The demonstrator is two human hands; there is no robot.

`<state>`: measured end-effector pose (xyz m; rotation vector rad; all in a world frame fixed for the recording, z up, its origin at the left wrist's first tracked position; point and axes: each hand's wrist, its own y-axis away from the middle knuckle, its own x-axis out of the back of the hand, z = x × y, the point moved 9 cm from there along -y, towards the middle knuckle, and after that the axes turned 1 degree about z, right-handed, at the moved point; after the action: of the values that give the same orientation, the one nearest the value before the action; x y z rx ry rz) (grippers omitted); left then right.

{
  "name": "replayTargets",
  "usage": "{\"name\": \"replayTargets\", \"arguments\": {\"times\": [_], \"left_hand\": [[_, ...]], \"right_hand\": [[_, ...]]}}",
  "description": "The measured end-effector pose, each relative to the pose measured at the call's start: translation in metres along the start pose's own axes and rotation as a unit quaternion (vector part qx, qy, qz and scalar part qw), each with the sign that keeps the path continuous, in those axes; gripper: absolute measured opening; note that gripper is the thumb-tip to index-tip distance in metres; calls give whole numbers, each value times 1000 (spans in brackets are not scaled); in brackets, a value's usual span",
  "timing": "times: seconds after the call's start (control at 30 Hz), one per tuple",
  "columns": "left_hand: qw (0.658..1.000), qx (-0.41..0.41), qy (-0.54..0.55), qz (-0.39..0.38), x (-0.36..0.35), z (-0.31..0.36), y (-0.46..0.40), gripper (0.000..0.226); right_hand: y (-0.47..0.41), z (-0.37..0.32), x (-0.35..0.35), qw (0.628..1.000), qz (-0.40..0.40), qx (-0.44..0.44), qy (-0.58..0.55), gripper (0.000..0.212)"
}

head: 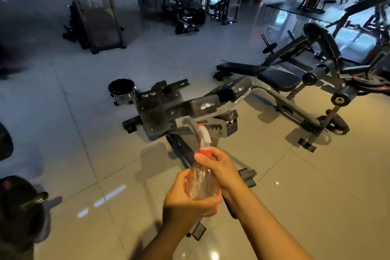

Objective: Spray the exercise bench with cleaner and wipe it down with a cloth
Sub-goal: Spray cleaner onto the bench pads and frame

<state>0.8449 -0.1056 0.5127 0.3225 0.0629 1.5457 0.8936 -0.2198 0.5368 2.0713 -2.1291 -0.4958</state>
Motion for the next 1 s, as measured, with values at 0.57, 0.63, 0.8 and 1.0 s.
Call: {"name": "replayTargets", "arguments": {"times": [0.57,0.63,0.8,1.0], "left_hand": [[997,-46,-40,-47,-166,84,-77,81],[998,-40,-30,-35,-178,83,-80,78],[999,-17,-45,-23,-193,64,-86,83],[995,76,-61,-18,-224,-10,-66,88]], "right_hand": [[-70,-77,167,993,22,25,-110,40],[-75,-78,177,994,15,24,-104,37],[-83,-63,190,992,-30,-3,-120,25],[-82,10,216,991,-84,-98,-38,24]]}}
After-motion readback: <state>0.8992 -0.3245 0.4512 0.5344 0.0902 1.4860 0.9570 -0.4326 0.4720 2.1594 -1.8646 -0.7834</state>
